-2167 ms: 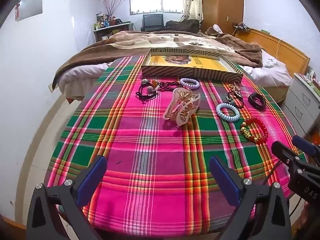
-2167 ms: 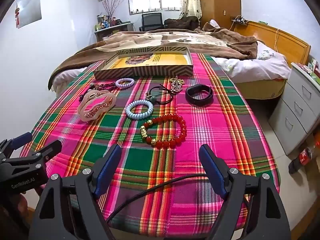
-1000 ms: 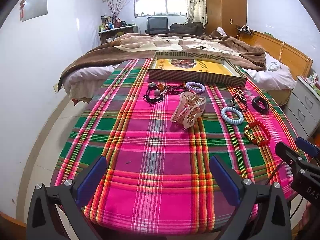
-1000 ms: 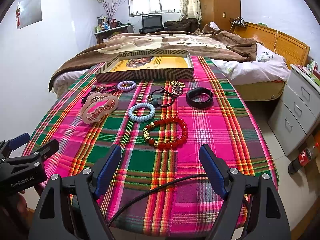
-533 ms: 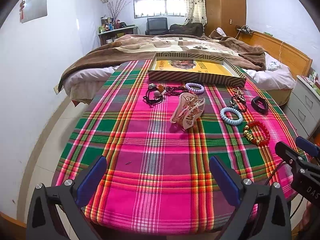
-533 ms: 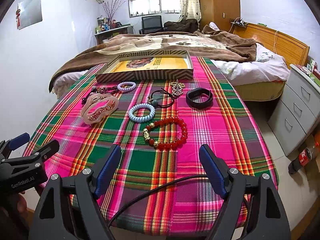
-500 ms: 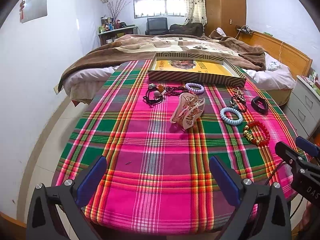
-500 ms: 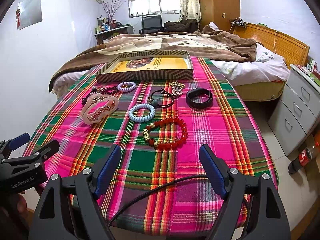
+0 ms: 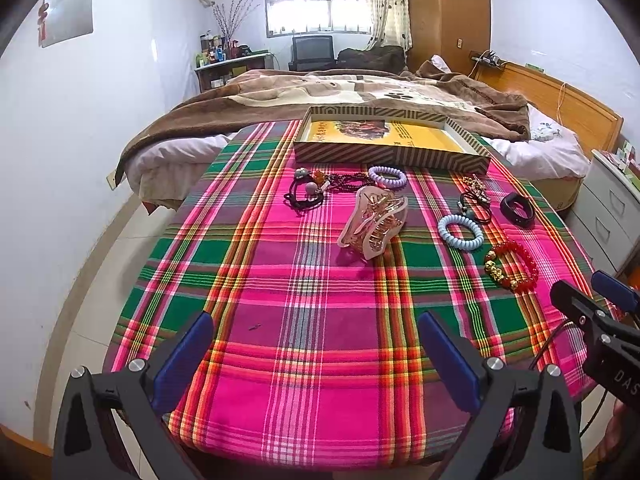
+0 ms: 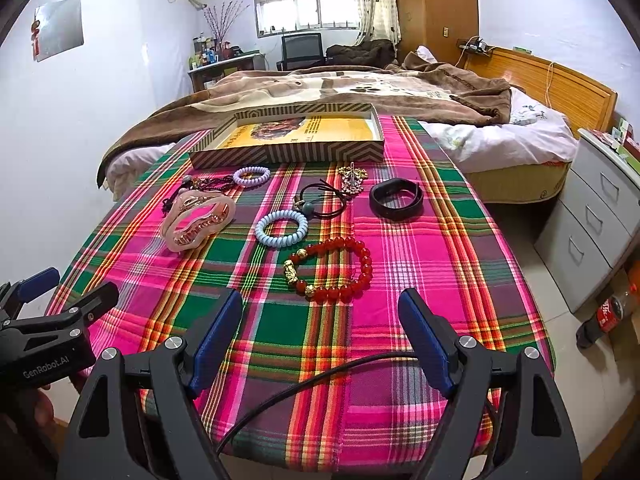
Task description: Organize jewelry
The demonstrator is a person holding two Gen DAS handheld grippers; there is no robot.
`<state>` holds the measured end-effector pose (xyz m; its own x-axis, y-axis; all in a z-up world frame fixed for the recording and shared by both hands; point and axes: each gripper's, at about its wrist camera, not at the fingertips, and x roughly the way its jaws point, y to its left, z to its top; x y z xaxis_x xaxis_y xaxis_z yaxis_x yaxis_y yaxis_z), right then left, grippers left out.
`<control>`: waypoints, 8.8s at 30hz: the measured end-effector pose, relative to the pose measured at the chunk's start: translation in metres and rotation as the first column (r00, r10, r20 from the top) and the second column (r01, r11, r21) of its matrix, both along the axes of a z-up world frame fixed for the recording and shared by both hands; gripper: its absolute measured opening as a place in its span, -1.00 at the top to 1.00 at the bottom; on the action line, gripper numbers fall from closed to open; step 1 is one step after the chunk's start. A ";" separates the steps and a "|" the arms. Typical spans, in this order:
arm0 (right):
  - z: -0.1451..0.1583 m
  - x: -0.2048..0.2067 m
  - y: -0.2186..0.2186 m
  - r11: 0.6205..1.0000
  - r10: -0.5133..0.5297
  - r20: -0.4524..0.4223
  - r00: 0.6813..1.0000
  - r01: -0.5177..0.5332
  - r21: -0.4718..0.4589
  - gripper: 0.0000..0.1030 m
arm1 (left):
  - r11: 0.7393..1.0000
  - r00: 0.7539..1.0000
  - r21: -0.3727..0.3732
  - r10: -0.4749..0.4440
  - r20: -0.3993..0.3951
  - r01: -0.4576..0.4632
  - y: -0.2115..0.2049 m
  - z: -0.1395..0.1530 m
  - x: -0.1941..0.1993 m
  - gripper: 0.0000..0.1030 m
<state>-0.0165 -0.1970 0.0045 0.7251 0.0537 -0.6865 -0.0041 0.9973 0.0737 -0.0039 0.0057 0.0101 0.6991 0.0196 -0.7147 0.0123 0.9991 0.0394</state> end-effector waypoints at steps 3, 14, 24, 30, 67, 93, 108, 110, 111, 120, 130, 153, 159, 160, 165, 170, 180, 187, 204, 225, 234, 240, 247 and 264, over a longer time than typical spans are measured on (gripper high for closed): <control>0.000 0.000 0.000 1.000 -0.001 0.002 1.000 0.001 -0.001 -0.55 | 1.000 1.000 -0.001 -0.002 -0.002 0.002 0.000 -0.001 0.000 -1.00; -0.002 0.005 -0.003 1.000 -0.001 0.015 1.000 0.001 -0.007 -0.55 | 0.998 0.998 -0.029 -0.055 -0.007 0.055 -0.002 -0.009 0.010 -1.00; -0.012 0.026 0.003 0.998 0.060 0.040 0.997 -0.059 -0.028 -0.55 | 0.999 0.999 -0.019 -0.048 0.018 0.048 0.017 -0.014 0.023 -1.00; -0.025 0.042 0.011 0.994 0.097 -0.007 0.995 -0.097 -0.054 -0.44 | 0.998 0.999 -0.042 -0.047 0.000 0.047 0.036 -0.018 0.035 -1.00; -0.034 0.063 0.005 0.980 0.198 -0.022 0.980 -0.197 0.009 0.82 | 0.969 0.976 -0.170 -0.196 -0.095 0.178 0.020 -0.026 0.061 -0.96; 0.013 0.063 -0.033 0.986 0.134 0.122 0.983 -0.145 0.085 0.83 | 0.963 0.962 -0.136 -0.248 -0.112 0.232 -0.024 -0.039 0.128 0.37; 0.027 0.078 -0.037 0.985 0.129 0.152 0.980 -0.144 0.095 0.83 | 0.957 0.966 -0.160 -0.253 -0.059 0.241 -0.015 -0.012 0.135 0.52; 0.030 0.080 -0.036 0.985 0.131 0.156 0.979 -0.146 0.091 0.83 | 0.959 0.966 -0.152 -0.252 -0.056 0.241 -0.015 -0.009 0.137 0.52; 0.032 0.082 -0.035 0.985 0.131 0.157 0.979 -0.146 0.088 0.83 | 0.959 0.967 -0.151 -0.250 -0.051 0.240 -0.014 -0.007 0.137 0.52; 0.044 0.102 -0.032 0.981 0.154 0.166 0.974 -0.170 0.093 0.83 | 0.955 0.968 -0.172 -0.249 -0.033 0.240 -0.007 0.011 0.151 0.52; 0.059 0.161 -0.026 0.974 0.178 0.161 0.971 -0.197 0.109 0.83 | 0.955 0.970 -0.178 -0.243 -0.017 0.236 0.000 0.028 0.197 0.51; 0.030 0.335 -0.002 0.970 0.206 0.017 0.978 -0.206 0.126 0.83 | 0.957 0.970 -0.192 -0.233 -0.063 0.218 -0.003 0.008 0.356 0.51; 0.023 0.371 0.009 0.954 0.240 -0.020 0.971 -0.232 0.190 0.83 | 0.955 0.970 -0.212 -0.230 -0.085 0.208 -0.002 -0.006 0.389 0.51; 0.024 0.376 0.010 0.949 0.244 -0.018 0.970 -0.235 0.211 0.83 | 0.958 0.972 -0.210 -0.219 -0.086 0.197 -0.001 -0.008 0.395 0.51; 0.021 0.401 0.009 0.946 0.233 -0.014 0.972 -0.223 0.237 0.83 | 0.963 0.976 -0.213 -0.191 -0.109 0.164 0.001 -0.023 0.414 0.51; 0.001 0.425 -0.014 0.969 0.151 -0.095 0.984 -0.128 0.211 0.83 | 0.965 0.972 -0.205 -0.192 -0.136 0.162 0.000 -0.035 0.424 0.51; -0.020 0.433 -0.025 0.992 0.105 -0.156 0.982 -0.092 0.092 0.83 | 0.981 0.970 -0.106 -0.180 -0.166 0.164 -0.010 -0.047 0.431 0.11; -0.031 0.440 -0.021 0.995 0.103 -0.186 0.977 -0.099 0.031 0.83 | 0.981 0.970 -0.096 -0.182 -0.164 0.167 -0.018 -0.046 0.430 -0.25; -0.003 0.392 -0.016 0.991 0.130 -0.112 0.985 -0.134 -0.023 0.29 | 0.965 0.968 -0.123 -0.240 -0.075 0.230 -0.007 -0.004 0.374 -0.51; 0.056 0.218 -0.022 0.980 0.195 0.042 0.980 -0.196 0.034 0.29 | 0.968 0.974 -0.113 -0.228 -0.005 0.226 0.047 0.034 0.218 -0.51; 0.053 0.158 -0.021 0.979 0.196 0.067 0.978 -0.199 0.035 0.29 | 0.971 0.983 -0.171 -0.177 -0.050 0.166 0.069 0.004 0.186 -0.51; 0.022 0.131 -0.017 0.984 0.176 0.031 0.984 -0.177 0.028 0.29 | 0.972 0.981 -0.177 -0.171 -0.097 0.152 0.067 -0.019 0.184 -0.51; -0.017 0.118 -0.006 0.974 0.220 -0.048 0.974 -0.216 0.073 0.29 | 0.976 0.982 -0.170 -0.154 -0.112 0.133 0.065 -0.035 0.186 -0.51; -0.053 0.135 0.058 0.917 0.389 -0.156 0.908 -0.398 -0.031 0.29 | 0.976 0.981 -0.179 -0.149 -0.124 0.126 0.070 -0.044 0.196 -0.51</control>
<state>0.1184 -0.1392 -0.0490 0.5472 0.2696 -0.7924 -0.3909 0.9195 0.0429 0.1917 0.0760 -0.0336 0.5827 -0.1990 -0.7879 0.1433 0.9795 -0.1415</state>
